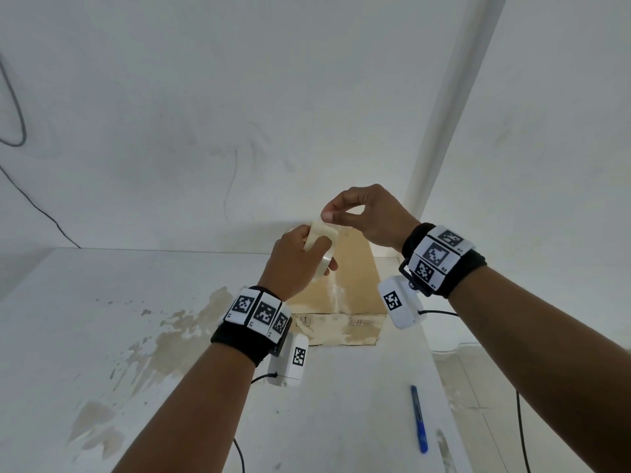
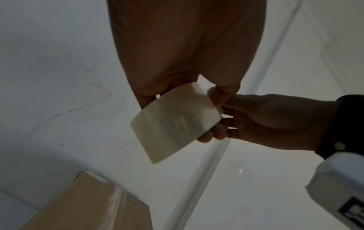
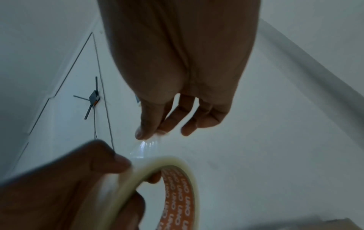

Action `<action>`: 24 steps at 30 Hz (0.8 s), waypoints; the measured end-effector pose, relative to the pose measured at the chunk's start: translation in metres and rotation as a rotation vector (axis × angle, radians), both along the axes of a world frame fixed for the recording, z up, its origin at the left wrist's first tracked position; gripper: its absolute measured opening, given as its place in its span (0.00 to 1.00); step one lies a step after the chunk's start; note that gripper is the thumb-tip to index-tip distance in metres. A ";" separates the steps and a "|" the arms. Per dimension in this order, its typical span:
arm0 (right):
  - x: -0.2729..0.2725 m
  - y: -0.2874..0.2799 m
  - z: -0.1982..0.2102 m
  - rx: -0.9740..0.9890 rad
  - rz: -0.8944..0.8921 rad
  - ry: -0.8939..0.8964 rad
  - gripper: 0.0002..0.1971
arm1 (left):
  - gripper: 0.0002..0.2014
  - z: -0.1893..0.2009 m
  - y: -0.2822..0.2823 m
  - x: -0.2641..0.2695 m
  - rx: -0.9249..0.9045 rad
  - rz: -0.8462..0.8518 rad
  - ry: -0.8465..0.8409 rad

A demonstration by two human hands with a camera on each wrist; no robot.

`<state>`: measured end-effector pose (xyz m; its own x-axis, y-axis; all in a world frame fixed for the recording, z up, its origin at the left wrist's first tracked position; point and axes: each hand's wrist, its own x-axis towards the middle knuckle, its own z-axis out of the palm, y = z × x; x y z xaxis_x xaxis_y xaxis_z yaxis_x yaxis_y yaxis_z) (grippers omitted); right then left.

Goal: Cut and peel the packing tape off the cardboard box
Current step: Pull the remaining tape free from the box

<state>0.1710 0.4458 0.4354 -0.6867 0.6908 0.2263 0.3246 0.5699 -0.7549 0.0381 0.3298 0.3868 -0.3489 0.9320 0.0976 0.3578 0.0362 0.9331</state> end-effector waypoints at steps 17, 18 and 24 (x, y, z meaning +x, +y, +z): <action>-0.002 0.008 0.011 0.297 0.173 -0.193 0.07 | 0.10 0.002 -0.005 0.004 -0.024 -0.069 -0.084; -0.002 0.008 0.011 0.303 0.181 -0.213 0.07 | 0.10 0.001 -0.006 0.004 -0.026 -0.070 -0.084; -0.001 0.005 0.007 0.318 0.222 -0.273 0.10 | 0.11 0.000 -0.008 0.007 -0.030 -0.067 -0.086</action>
<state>0.1698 0.4510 0.4424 -0.8735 0.4467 0.1936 0.3312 0.8367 -0.4361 0.0447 0.3220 0.3870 -0.2917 0.9556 0.0417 0.2794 0.0434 0.9592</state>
